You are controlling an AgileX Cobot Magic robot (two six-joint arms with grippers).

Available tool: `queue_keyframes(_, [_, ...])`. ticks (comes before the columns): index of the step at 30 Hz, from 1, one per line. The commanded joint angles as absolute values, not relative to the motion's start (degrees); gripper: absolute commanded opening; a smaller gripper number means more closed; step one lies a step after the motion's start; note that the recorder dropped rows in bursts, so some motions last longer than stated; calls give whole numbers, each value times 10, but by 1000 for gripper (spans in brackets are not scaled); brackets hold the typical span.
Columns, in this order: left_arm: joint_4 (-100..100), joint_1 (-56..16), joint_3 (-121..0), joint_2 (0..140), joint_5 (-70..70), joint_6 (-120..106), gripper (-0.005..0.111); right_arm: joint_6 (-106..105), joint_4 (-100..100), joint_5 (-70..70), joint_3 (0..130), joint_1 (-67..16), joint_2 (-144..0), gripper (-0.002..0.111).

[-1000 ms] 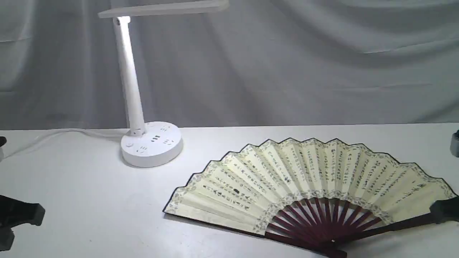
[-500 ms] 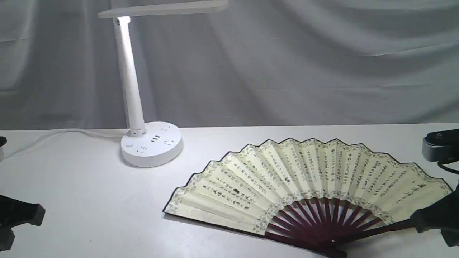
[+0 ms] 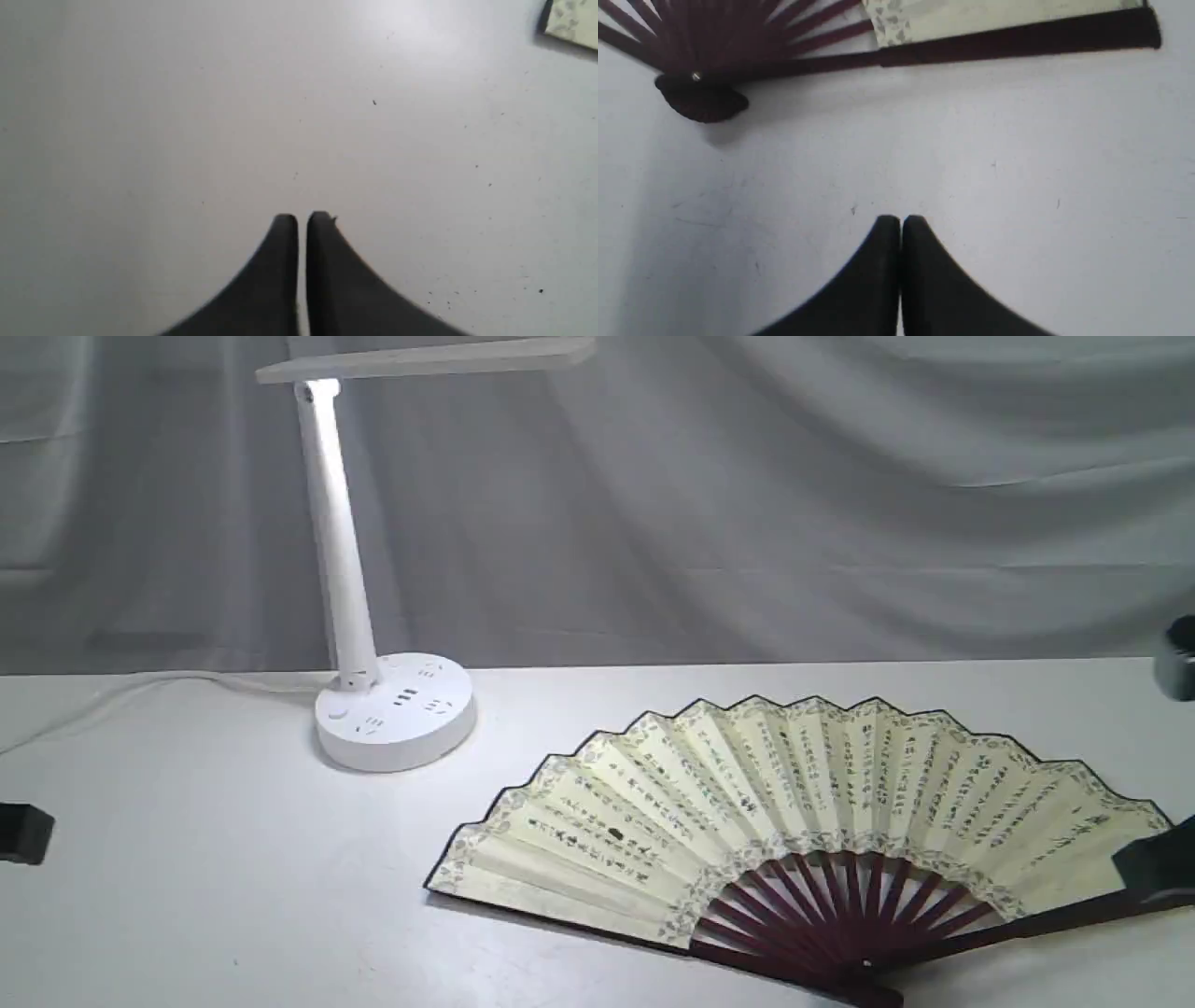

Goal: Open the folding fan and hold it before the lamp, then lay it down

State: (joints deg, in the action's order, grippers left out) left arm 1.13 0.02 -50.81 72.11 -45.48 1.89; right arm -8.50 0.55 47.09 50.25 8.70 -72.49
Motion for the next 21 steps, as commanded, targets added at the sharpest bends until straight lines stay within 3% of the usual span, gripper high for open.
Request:
queue_keyframes(1, [15,0,-506,651,-467,13,0,-85,0,483,501,87,-670,0])
queue_keyframes(21, [0,0,-506,218,-586,14,0,-81,-12,606,501,87,-296,0])
